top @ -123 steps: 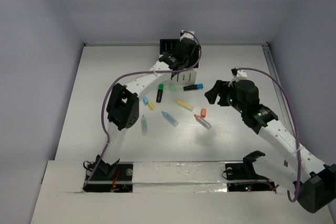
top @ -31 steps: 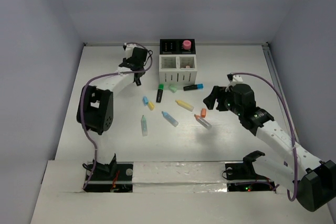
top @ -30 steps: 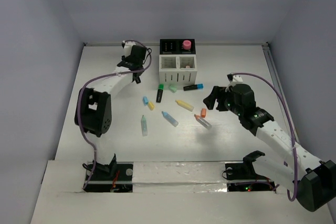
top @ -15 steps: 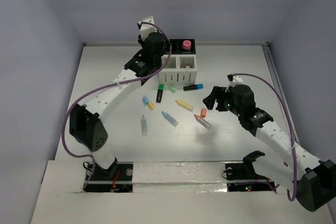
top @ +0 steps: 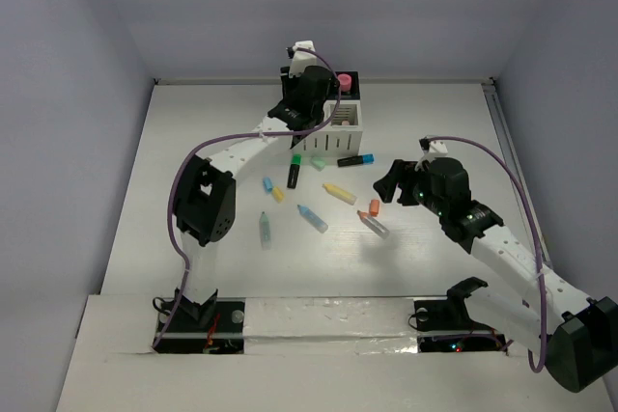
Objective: Sort the stationery into containers
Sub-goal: Place the pen in the storage box.
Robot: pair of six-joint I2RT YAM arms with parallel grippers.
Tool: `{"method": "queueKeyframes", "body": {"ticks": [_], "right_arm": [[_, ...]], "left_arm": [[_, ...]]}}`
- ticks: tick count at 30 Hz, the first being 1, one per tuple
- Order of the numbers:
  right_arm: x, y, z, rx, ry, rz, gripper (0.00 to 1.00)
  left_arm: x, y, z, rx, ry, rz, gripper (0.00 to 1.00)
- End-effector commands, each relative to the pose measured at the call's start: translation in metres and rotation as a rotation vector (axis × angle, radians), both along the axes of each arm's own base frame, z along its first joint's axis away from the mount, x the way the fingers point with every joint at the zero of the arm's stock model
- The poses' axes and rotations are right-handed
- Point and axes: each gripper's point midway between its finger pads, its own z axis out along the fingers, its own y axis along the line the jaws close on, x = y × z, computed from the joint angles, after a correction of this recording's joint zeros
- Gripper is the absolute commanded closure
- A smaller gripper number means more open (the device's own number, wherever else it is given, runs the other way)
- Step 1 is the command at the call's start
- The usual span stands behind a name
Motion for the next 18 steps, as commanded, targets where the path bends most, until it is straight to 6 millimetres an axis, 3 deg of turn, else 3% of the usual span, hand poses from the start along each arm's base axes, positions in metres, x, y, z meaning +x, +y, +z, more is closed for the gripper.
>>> {"method": "queueKeyframes", "body": {"ticks": [1, 18], "right_arm": [[0.007, 0.007, 0.018, 0.036, -0.073, 0.008, 0.19], [0.004, 0.003, 0.026, 0.054, -0.111, -0.006, 0.19]], "left_arm": [[0.004, -0.006, 0.058, -0.071, -0.15, 0.014, 0.89], [0.011, -0.027, 0.018, -0.077, -0.171, -0.03, 0.87]]}}
